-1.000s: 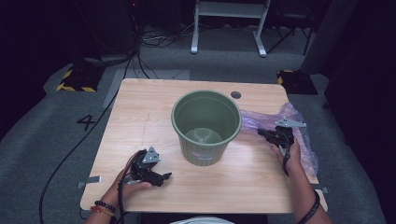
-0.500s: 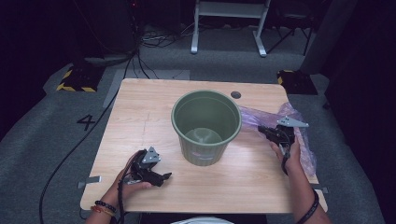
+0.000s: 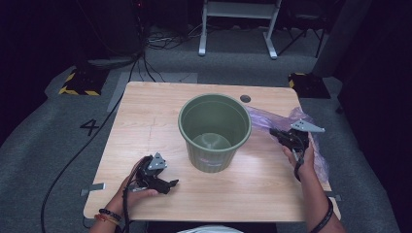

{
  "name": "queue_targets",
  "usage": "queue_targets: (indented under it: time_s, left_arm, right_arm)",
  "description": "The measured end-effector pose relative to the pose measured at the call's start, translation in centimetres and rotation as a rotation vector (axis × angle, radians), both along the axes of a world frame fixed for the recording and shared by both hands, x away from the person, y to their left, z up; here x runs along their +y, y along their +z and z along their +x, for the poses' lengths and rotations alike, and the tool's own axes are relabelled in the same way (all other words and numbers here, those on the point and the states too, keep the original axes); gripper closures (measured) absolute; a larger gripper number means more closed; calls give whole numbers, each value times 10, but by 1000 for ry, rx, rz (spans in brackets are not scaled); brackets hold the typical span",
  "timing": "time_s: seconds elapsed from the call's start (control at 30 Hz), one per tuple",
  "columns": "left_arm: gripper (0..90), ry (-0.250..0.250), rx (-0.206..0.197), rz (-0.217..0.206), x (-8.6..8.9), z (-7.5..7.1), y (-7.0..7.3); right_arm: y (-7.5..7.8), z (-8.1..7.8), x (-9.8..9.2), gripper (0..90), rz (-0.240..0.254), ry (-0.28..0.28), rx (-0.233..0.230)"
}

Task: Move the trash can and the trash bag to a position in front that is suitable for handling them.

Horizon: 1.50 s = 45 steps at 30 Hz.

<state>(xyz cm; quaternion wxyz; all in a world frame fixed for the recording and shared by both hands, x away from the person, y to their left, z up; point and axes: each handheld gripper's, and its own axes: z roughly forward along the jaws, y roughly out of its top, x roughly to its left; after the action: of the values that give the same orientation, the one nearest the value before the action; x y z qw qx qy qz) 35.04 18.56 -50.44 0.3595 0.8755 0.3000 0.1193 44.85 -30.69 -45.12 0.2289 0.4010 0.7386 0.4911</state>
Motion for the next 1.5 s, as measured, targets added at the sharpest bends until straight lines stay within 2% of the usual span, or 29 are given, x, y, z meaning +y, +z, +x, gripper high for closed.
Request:
queue_targets:
  time_s: [0.6,0.77,1.13,1.5]
  left_arm:
    - [87,-10,3,-4,1,1,0]
    - [87,-10,3,-4,1,1,0]
    - [87,-10,3,-4,1,1,0]
    - [87,-10,3,-4,1,1,0]
  right_arm:
    - [21,-6,2,900,59,-8,-58]
    - [24,-8,2,900,54,-10,-71]
    - [32,-13,-1,900,78,-3,-98]
    - [37,-16,0,900,85,4,-108]
